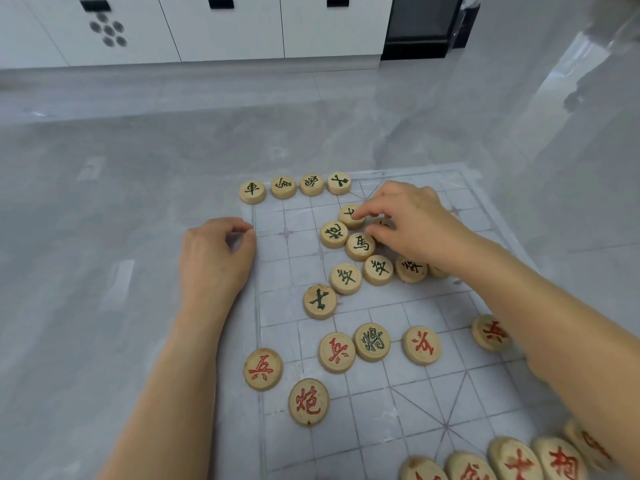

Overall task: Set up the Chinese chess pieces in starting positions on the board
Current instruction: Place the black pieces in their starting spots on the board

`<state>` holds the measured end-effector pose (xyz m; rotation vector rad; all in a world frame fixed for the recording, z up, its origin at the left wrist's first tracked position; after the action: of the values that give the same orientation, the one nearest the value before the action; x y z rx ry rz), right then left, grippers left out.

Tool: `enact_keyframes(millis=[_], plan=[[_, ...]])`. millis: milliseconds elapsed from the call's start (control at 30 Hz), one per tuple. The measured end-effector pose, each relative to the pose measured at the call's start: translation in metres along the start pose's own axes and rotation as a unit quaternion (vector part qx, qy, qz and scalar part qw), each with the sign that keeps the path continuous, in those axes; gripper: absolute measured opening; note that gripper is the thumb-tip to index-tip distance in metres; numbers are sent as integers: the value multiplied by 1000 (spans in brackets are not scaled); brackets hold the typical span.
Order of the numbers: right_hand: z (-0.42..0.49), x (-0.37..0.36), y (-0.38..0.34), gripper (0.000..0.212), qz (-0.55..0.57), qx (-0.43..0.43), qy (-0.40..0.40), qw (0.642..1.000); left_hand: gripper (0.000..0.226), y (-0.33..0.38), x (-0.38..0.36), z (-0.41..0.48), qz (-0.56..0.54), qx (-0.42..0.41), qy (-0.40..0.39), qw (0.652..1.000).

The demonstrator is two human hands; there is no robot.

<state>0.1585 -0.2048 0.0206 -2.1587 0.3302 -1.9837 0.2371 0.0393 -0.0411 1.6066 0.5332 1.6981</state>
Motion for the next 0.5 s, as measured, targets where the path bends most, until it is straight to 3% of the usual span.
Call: enact_keyframes(millis=[167, 300, 500], plan=[[5, 13, 29, 36, -5, -70, 84, 994, 14, -4, -1, 1, -1, 2, -5, 1000], [-9, 16, 58, 36, -11, -117, 71, 991, 15, -2, -2, 2, 2, -4, 4, 1000], [-36, 15, 59, 23, 24, -109, 53, 992, 15, -5, -2, 2, 11, 1, -5, 1000]])
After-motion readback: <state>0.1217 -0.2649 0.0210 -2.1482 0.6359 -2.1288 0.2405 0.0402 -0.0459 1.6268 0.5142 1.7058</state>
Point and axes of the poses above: each hand's wrist, its own z-axis towards the middle knuckle, its own x-axis out of the back of the hand, y = z × x, the point moved 1 cm from there along z, towards the middle knuckle, and after that the axes turned 6 degrees about -y, right-handed, at the moved point
